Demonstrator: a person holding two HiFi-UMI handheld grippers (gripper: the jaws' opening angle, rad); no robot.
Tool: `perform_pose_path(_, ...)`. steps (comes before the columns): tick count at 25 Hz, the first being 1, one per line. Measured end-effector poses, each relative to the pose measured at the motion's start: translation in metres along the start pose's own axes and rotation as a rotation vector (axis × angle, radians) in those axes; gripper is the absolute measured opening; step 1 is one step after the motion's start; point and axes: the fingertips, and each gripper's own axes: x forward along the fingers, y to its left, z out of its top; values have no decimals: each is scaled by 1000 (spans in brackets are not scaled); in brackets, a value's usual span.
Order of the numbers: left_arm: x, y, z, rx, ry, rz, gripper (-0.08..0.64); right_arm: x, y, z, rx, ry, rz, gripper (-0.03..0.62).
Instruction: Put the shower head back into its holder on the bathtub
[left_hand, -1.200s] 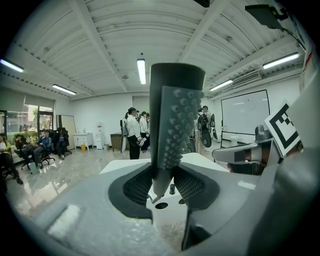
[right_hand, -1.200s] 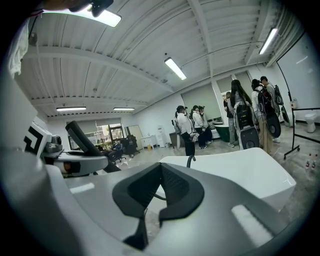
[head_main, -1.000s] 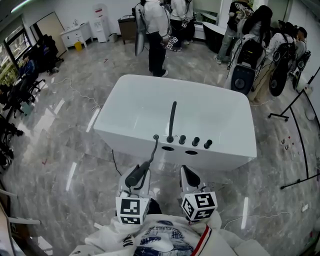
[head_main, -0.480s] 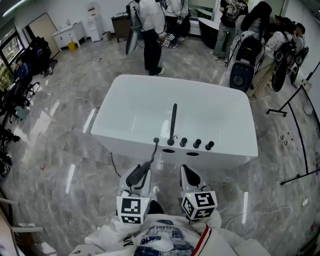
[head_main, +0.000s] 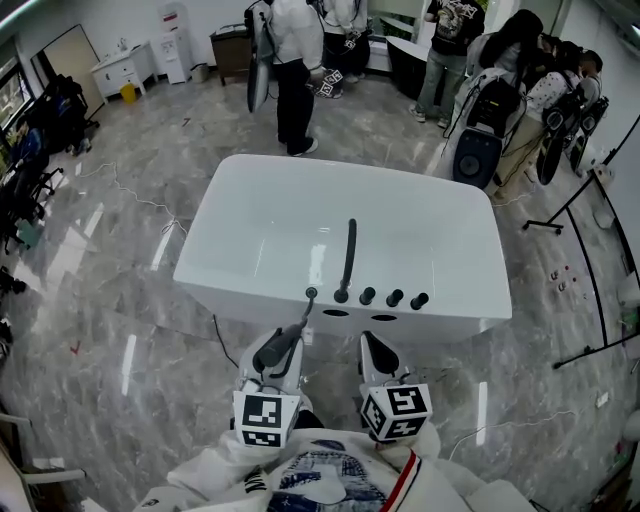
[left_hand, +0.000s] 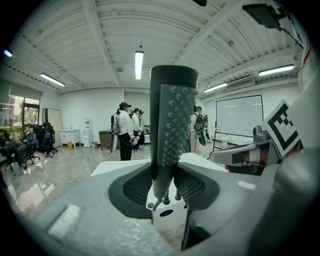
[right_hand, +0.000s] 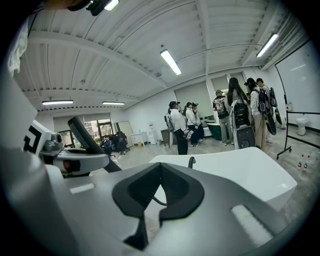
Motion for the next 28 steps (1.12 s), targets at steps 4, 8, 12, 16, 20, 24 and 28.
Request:
perform_pose_path(4, 10, 13, 4, 15, 0, -32, 141, 16, 6, 5, 6, 2, -20, 5)
perform_pose_path(8, 13, 20, 4, 30, -4, -67, 141, 26, 10, 5, 12, 2, -44, 5)
perform_pose_path(12, 18, 28, 1, 27, 4, -81, 141, 33, 13, 7, 15, -3, -63, 5)
perform_pose_path(16, 24, 34, 3, 19, 4, -83, 141, 36, 9, 12, 10, 3, -77, 5)
perform_pose_path(20, 36, 34, 5, 18, 12, -84, 141, 41, -1, 13, 13, 16, -89, 5)
perform_pose_path(24, 45, 38, 0, 5, 22, -76, 141, 49, -5, 11, 11, 29, -84, 6)
perform_pose_path(28, 62, 37, 2, -1, 31, -64, 141, 62, -19, 15, 3, 39, -75, 5)
